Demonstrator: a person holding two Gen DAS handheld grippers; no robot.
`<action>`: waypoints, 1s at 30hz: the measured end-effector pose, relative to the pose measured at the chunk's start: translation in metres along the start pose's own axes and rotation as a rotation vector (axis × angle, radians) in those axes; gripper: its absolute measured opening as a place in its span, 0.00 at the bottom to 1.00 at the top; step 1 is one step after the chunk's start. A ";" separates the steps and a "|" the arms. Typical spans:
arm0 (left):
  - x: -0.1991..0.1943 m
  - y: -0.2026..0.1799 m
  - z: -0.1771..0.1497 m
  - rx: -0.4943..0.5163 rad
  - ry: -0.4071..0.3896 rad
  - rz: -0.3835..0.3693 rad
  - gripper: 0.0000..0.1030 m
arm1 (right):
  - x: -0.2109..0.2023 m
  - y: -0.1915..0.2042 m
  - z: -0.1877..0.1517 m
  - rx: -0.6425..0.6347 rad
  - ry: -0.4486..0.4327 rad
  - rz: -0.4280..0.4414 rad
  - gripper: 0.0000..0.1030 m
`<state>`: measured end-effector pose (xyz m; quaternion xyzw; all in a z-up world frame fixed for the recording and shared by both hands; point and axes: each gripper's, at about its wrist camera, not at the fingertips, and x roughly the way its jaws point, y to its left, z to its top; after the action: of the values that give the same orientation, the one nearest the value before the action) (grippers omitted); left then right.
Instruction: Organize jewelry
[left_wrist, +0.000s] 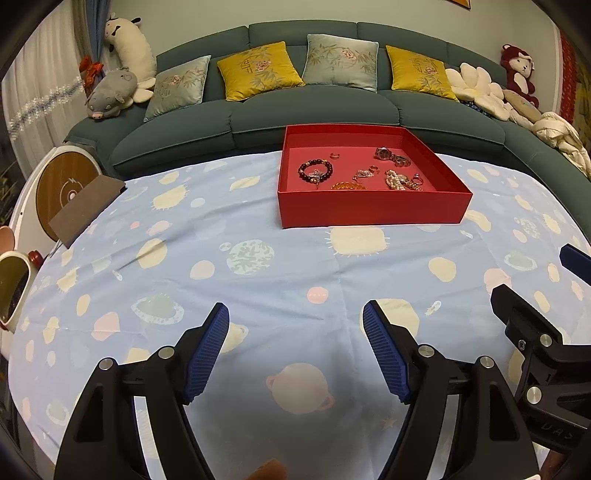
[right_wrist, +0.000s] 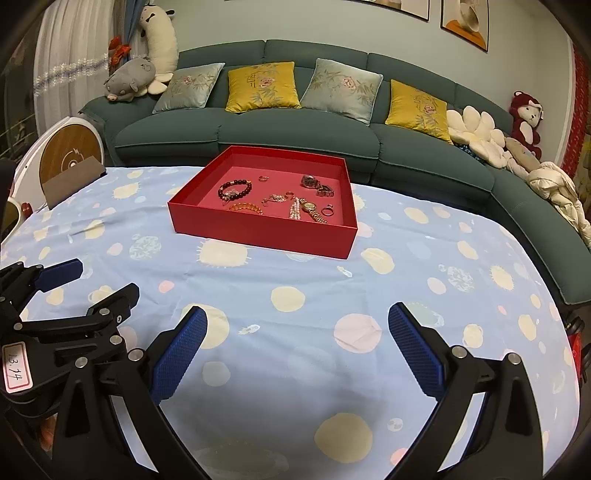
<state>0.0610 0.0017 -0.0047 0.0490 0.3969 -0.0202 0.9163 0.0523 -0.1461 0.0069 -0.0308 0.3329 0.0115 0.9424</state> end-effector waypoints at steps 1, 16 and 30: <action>0.000 0.000 0.000 -0.003 0.000 0.001 0.70 | 0.000 0.000 0.000 0.002 -0.001 -0.001 0.94; 0.001 0.000 0.001 -0.010 -0.007 0.025 0.70 | 0.004 -0.001 0.000 0.018 0.009 -0.002 0.94; 0.002 0.002 0.001 -0.019 -0.009 0.052 0.72 | 0.003 -0.001 0.000 0.027 0.014 0.001 0.94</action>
<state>0.0631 0.0040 -0.0056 0.0506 0.3917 0.0074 0.9186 0.0549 -0.1469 0.0047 -0.0182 0.3395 0.0072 0.9404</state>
